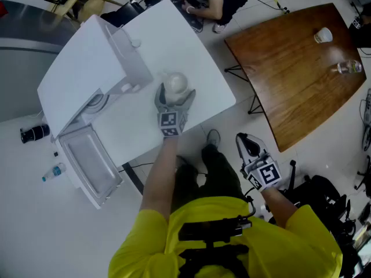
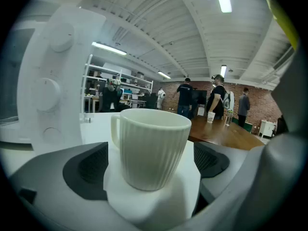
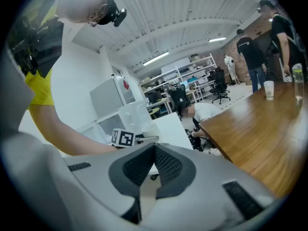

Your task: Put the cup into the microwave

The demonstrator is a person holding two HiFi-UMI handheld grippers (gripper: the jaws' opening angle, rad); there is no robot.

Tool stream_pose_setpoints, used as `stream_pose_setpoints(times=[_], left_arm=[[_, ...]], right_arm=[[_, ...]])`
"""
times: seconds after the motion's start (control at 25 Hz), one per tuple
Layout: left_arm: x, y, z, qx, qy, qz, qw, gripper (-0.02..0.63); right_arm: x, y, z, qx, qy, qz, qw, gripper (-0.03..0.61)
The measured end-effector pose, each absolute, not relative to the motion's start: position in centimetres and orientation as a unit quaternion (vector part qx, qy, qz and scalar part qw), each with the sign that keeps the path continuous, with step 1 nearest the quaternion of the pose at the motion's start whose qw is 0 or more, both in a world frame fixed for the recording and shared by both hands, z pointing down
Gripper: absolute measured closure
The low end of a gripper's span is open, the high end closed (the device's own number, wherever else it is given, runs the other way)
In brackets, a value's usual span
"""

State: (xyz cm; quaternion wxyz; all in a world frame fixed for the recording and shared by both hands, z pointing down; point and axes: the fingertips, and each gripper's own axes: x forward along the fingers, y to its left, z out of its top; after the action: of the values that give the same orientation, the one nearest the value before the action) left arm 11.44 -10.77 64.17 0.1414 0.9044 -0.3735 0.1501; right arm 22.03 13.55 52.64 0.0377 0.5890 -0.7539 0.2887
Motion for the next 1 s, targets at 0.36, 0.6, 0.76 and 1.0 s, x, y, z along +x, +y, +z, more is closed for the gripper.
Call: stream_pose_setpoints(times=[0.36,0.6,0.76,1.0], left_arm=[[14.0,-14.9,63.6,0.902,-0.397,0.136,0.104,0.152],[11.9,-14.2,62.5,0.892,-0.422,0.127,0.101,0.156],[8.5,-10.5,60.1,0.891,-0.427,0.107,0.108,0.156],[-6.3,-7.5,58.6,0.849,-0.498,0.104,0.144,0.155]], right_arm=[[22.9,11.2,54.7,0.59,-0.751,0.293,0.045,0.574],[21.2,10.5,54.3,0.583,-0.756,0.293,0.053,0.574],[18.4,9.6,54.2,0.555,-0.776,0.292,0.066,0.574],[11.8,6.4,54.7,0.491,-0.82,0.283,0.082,0.574]])
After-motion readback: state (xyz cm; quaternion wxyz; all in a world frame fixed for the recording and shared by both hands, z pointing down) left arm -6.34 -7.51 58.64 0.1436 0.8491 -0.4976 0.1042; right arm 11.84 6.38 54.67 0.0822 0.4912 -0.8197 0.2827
